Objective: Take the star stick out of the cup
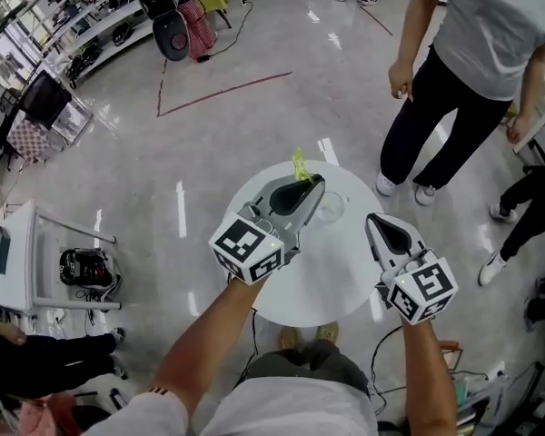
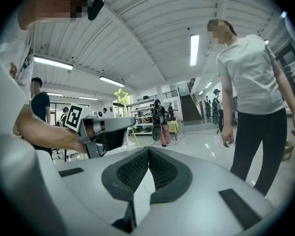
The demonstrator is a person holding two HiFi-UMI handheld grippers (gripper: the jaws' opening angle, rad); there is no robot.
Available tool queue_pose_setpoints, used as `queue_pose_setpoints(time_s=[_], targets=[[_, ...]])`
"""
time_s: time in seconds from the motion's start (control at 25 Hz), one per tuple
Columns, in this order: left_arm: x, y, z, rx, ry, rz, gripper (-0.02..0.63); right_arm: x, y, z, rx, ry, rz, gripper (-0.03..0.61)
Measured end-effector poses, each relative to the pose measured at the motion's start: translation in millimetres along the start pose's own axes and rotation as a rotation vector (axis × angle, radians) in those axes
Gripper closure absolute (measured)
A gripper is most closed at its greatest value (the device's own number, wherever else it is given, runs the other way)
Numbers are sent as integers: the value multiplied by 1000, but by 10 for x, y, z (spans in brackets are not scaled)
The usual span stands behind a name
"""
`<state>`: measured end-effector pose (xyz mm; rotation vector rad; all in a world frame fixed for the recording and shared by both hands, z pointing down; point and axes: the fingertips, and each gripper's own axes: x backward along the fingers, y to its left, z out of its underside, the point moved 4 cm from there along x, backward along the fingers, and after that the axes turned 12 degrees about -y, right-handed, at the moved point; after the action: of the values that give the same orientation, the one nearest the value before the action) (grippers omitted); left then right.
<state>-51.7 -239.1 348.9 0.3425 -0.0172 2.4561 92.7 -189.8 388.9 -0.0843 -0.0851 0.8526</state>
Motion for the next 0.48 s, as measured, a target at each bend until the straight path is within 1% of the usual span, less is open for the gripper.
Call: queue_pose_setpoints(time_s=[0.16,0.32,0.48], targets=[[146,-82,-186,22,-64,-28,586,17,75,-205,13,-45,-18,568],[265,-141,-372,24,-119,-54,586,9,122,-370,22,-86,-36,568],[430,-156,-534,17,-168,-63,586,-32,213,-481,22,-120,-50,568]])
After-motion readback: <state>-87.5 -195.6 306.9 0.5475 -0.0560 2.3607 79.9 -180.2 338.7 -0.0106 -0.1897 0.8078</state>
